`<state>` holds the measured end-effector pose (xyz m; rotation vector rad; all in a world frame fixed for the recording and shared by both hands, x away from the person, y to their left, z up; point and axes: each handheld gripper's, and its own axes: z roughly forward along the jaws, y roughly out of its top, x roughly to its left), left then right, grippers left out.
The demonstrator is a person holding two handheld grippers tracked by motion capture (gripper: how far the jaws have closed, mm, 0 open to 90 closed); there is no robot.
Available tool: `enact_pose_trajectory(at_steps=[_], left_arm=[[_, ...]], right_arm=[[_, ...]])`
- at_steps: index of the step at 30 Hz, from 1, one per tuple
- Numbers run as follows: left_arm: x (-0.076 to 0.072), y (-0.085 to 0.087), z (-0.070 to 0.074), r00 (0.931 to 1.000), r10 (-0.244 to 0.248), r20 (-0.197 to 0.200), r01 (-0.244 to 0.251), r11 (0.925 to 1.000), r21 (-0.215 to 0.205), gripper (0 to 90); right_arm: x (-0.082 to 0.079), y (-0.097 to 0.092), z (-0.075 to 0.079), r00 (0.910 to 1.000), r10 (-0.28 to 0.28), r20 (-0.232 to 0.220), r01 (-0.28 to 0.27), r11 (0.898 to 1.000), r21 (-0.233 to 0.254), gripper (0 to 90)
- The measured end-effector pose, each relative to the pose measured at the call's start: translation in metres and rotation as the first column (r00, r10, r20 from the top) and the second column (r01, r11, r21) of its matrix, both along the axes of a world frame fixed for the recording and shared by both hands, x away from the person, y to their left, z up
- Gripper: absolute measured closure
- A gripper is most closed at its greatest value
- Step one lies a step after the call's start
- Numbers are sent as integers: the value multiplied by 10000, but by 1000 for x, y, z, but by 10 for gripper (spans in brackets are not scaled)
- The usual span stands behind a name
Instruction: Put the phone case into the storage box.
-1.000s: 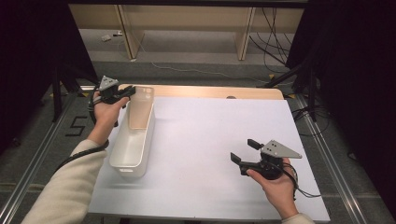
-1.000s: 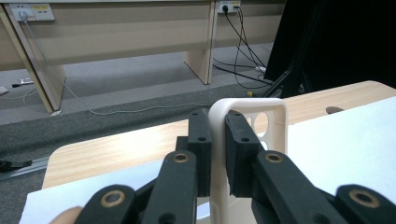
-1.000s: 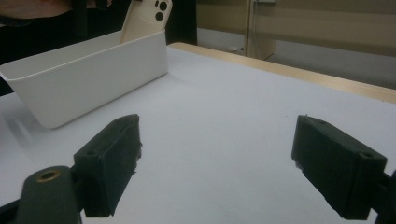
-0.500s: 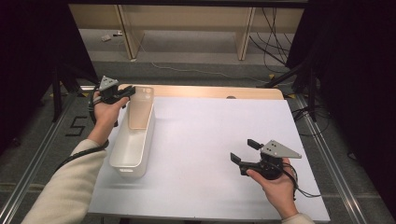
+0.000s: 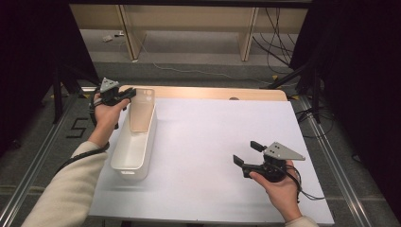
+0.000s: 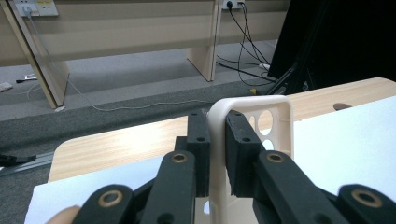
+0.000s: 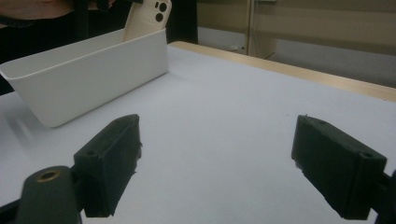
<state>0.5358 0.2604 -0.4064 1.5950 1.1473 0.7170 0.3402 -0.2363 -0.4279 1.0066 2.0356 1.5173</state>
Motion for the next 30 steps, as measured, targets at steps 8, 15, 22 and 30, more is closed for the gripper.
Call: enact_pose_trajectory(at_steps=[8,15,22,30], left_arm=[[1,1,-3,9999,70,-82,-69,9999,101,802],[1,2,-4,9999,115,-112,-114,9999,112,800],[2,3,-6,9998,156,-154,-154,9998,122,796],[2,4,-7,9996,206,-202,-204,9998,80,791]], right_arm=[[0,0,0,10000,-12,-38,11,10000,-53,170],[0,0,-1,10000,-23,68,24,9999,-139,169],[0,0,-1,10000,-1,43,2,9999,-142,169],[-1,-2,1,9999,-38,-154,32,9992,-406,170]])
